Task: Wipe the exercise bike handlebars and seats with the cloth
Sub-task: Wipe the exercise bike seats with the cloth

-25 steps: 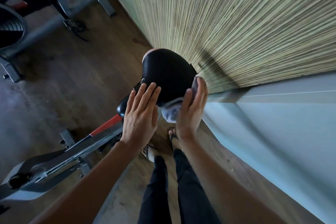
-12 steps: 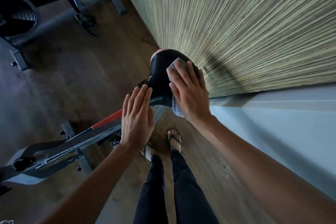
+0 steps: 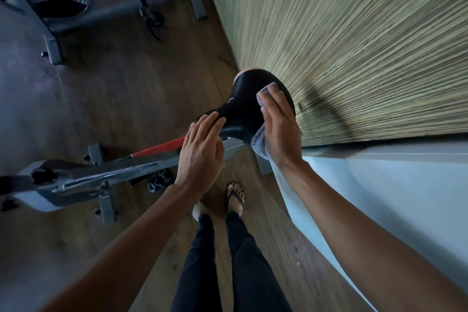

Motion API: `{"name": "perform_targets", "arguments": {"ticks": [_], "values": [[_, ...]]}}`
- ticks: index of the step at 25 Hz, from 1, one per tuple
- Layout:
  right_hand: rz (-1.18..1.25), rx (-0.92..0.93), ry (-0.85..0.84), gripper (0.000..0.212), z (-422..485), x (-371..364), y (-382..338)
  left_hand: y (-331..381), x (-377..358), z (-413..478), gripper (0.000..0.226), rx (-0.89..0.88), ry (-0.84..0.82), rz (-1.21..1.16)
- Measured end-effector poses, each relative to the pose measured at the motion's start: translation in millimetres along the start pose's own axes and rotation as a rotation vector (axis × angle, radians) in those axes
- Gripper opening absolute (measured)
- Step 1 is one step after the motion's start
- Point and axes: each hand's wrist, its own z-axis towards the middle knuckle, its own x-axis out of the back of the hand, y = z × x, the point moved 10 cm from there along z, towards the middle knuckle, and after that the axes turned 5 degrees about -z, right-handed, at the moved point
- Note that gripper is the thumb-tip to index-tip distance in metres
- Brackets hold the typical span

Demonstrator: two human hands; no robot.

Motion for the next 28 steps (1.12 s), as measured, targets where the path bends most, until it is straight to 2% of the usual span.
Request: {"name": "perform_targets", "arguments": {"ticks": [3,9,14,20,25,28], "values": [[0.131,0.029,-0.079,0.037,-19.5,10.0,-32.4,-6.2,33.9,-35.7,0.039,0.096,0.051,-0.029],[0.181,0.344,-0.422,0.039,-128.6,-2.3,-187.9,-35.4,141.2,-179.7,0.037,0.396,0.207,0.007],[0.198,0.625,-0.769,0.036,-272.8,-38.9,-305.3,-66.8,216.7,-378.0,0.034,0.667,0.374,0.038],[0.175,0.984,-0.957,0.034,-480.1,-75.4,-434.5,-76.5,262.8,-649.3,0.029,1.0,0.557,0.058],[0.142,1.157,-1.201,0.034,-648.5,-114.7,-507.0,-79.1,278.7,-833.6,0.026,1.283,0.775,0.013],[0.107,1.183,-1.298,0.033,-705.6,-140.0,-538.1,-92.2,277.9,-895.1,0.026,1.408,0.84,-0.041]]}}
